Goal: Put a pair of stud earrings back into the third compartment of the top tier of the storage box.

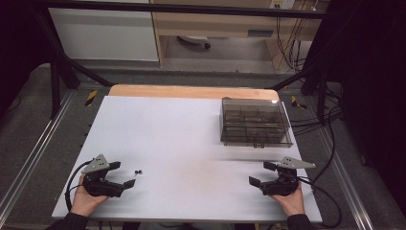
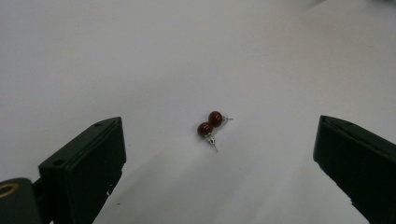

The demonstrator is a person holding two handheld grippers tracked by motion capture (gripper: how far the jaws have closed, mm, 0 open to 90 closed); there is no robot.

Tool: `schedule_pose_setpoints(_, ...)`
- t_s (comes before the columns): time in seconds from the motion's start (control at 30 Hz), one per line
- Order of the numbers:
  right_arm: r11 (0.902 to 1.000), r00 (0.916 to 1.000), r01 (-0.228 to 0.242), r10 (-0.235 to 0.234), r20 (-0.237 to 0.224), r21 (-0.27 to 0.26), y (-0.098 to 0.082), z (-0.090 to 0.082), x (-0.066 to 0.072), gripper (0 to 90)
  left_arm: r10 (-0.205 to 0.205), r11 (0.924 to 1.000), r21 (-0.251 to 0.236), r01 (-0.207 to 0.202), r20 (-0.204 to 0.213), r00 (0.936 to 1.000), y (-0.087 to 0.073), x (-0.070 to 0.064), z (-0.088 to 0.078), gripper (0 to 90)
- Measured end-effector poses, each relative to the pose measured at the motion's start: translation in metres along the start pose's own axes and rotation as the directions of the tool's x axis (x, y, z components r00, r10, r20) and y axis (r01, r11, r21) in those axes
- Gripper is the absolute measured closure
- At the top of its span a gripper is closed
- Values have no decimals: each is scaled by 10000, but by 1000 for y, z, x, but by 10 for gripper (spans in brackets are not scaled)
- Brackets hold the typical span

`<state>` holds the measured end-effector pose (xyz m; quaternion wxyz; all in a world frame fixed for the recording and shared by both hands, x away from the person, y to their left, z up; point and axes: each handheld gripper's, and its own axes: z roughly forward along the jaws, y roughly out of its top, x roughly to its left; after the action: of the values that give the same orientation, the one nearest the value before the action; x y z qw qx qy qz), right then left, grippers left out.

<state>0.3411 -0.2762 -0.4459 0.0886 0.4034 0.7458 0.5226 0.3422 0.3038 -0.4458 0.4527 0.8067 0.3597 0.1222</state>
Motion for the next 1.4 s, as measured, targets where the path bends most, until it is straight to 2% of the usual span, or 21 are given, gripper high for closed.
schedule_pose_setpoints(0.17,10000,10000,68,-68,-14,64,0,1,0,10,-12,10000,-21,12,18,10000,0,0,-1,26)
schedule_pose_setpoints(0.57,9992,9995,324,-324,-4,236,8,10,13,10,-8,10000,33,8,23,10000,0,0,0,27)
schedule_pose_setpoints(0.6,9984,9990,449,-450,20,333,9,13,16,10,-11,10000,41,11,10,10000,0,0,0,27)
schedule_pose_setpoints(0.8,9987,9993,378,-376,-76,330,12,20,23,11,-18,10000,50,18,-3,10000,0,0,0,28)
schedule_pose_setpoints(0.93,9968,9982,601,-600,-39,527,15,27,29,11,-12,10000,92,12,-3,10000,0,0,0,28)
schedule_pose_setpoints(1.07,9973,9986,522,-517,-115,519,19,35,33,13,-33,10000,28,33,-11,10000,0,0,-1,28)
schedule_pose_setpoints(1.13,9962,9978,661,-656,-106,563,22,39,36,14,-20,10000,72,20,-25,10000,0,0,0,29)
schedule_pose_setpoints(1.4,9944,9965,775,-751,-355,719,27,59,52,15,-16,10000,59,16,-12,10000,0,0,-1,28)
